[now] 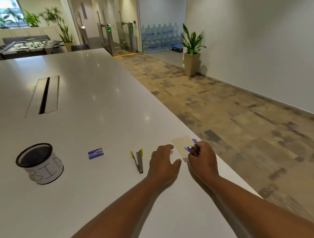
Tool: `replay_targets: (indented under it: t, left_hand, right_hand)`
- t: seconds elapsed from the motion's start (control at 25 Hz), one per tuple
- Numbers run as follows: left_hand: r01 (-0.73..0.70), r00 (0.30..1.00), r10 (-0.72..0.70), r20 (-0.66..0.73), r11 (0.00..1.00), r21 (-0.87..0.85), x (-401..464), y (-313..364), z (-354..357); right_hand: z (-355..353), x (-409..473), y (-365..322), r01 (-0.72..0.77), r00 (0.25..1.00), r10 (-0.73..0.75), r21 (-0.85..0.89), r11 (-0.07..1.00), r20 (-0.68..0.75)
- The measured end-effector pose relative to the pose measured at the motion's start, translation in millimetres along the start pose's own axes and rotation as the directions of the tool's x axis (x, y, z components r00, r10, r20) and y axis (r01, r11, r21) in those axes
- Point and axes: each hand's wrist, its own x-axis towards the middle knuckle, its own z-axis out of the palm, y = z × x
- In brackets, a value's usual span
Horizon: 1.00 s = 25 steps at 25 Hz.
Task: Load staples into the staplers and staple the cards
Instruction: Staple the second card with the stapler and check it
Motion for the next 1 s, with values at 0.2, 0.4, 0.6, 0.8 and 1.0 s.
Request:
replay_targets:
  t: [0.2,0.4,0.6,0.8,1.0]
  left_hand:
    - [-0.002,0.992,-0.025,0.123,0.976,0.219,37.6,5.0,10.9]
    - [-0.048,0.974,-0.022,0.227,0.954,0.297,59.8,6.7,10.9]
    - [-0.009,0.983,-0.04,0.179,0.963,0.268,60.9,7.3,9.5]
    - [-0.012,0.997,0.017,-0.07,0.997,0.075,34.5,6.3,11.9]
    - [-0.033,0.978,-0.023,-0.207,0.964,-0.264,1.7,9.4,-2.6]
  right_hand:
    - [5.5,5.7,11.9,-0.039,0.999,0.039,-0.012,0.999,0.021]
    - [11.4,10.6,20.0,-0.004,0.998,0.009,-0.077,0.997,0.063]
    - [14.3,8.3,20.8,0.026,0.999,-0.025,-0.035,0.999,0.021]
    - [10.1,5.5,19.3,0.044,0.996,-0.036,0.093,0.995,-0.083]
    - [6.9,0.1,13.1,0.027,0.999,-0.029,0.089,0.996,0.021]
